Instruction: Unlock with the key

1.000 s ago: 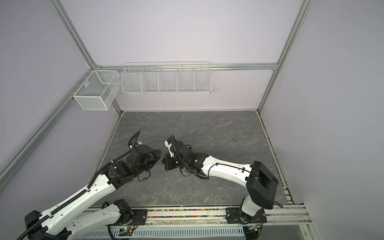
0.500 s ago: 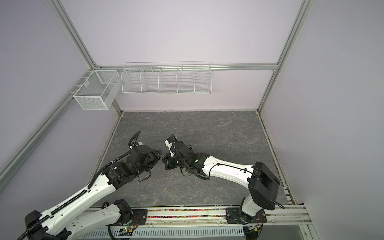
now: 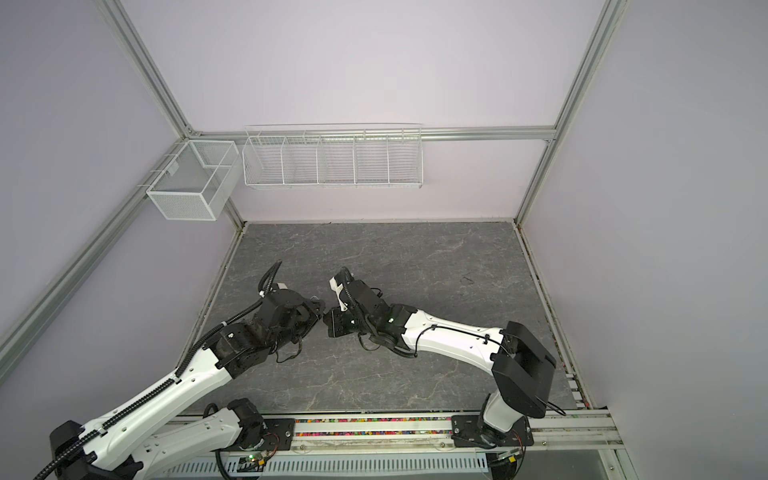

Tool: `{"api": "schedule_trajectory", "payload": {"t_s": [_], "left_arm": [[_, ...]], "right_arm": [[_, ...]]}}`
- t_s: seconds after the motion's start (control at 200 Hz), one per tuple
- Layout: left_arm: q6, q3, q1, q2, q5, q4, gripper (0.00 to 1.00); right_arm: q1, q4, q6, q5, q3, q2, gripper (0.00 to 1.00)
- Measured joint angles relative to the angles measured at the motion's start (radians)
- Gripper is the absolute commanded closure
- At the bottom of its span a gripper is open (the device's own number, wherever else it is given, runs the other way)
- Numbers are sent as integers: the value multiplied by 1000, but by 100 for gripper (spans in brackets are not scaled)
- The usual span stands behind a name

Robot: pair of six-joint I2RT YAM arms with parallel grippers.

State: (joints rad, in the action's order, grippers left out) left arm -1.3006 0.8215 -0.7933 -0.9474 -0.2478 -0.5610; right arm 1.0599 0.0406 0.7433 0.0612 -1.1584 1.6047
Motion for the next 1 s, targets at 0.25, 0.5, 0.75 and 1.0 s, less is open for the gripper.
{"api": "schedule_trajectory", "payload": {"t_s": [0.25,0.5,0.75,1.0], "left_arm": [[11,7,-34,-8,-30,-12,100],[56,53,-43,-1,-81,-55,100],[82,76,-36,-2,-112,-58,100],[83,76,-36,-2,-118,-58,100]], "right_arm": [[2,26,-8,-19,-15,0,93],[2,20,-25,-24,-27,-2,68],[3,-1,-26,-15,8,-33,73],[3,-21,-31,-15,20,-72,75]]}}
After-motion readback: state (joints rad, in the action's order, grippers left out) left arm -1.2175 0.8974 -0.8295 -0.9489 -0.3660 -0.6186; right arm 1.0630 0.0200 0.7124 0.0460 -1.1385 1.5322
